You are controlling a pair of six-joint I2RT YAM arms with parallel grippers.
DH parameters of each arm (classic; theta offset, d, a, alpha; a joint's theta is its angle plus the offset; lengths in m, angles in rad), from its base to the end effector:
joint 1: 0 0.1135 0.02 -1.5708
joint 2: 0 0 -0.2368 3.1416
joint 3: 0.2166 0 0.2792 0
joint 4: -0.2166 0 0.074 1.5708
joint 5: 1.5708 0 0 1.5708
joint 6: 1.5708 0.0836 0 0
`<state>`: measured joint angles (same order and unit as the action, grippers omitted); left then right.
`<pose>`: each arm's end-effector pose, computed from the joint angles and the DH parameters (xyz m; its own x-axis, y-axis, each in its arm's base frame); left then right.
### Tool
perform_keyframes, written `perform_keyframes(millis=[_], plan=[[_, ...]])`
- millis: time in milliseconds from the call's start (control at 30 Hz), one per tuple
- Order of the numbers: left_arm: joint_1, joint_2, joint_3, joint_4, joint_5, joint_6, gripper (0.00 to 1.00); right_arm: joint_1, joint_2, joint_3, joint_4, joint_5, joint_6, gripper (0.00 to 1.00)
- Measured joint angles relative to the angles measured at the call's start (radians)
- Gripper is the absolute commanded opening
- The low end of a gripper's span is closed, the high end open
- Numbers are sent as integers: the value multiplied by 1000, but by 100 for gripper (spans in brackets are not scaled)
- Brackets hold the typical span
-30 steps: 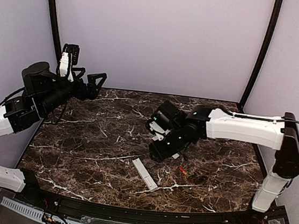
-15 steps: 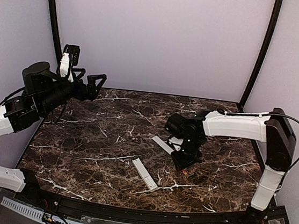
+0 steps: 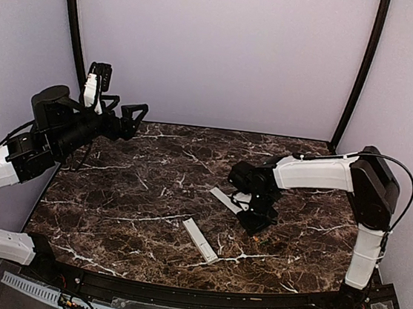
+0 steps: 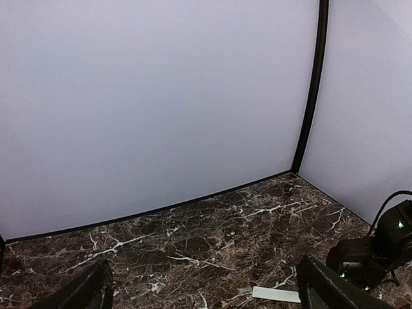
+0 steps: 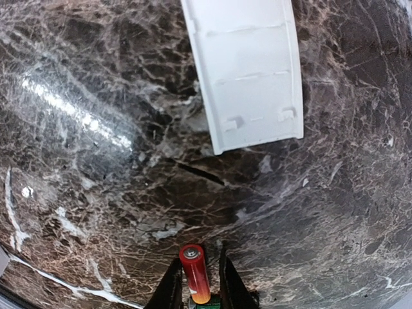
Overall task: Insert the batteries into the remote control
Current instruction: Pick up the battery at the center of the board.
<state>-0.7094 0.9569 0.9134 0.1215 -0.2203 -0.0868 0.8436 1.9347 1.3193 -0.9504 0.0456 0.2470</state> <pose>0.2499 -0.1905 0.3673 0.0181 -0.1270 -0.9917 0.4737 0.8746 -0.1034 0.2437 0.2682 0.0689 -0.8270 -0.5619 -0.0160 -0.5609 0.8268 -0.0430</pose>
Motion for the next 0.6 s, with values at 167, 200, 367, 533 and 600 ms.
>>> perform_keyframes(millis=[167,200,367,533,600], plan=[[1,0,0,0,1,-1,99,0,10,-2,17,-4,-6,11],[1,0,0,0,1,-1,99,0,10,-2,18,-6,-6,11],[5,0,0,-1,1,-2,99,0,10,-2,18,-14,-5,3],[7,0,0,-1,2,-3,99,0,10,-2,19,-23,3,0],[7,0,0,-2,3,-3,99,0,9,-2,19,-24,6,0]])
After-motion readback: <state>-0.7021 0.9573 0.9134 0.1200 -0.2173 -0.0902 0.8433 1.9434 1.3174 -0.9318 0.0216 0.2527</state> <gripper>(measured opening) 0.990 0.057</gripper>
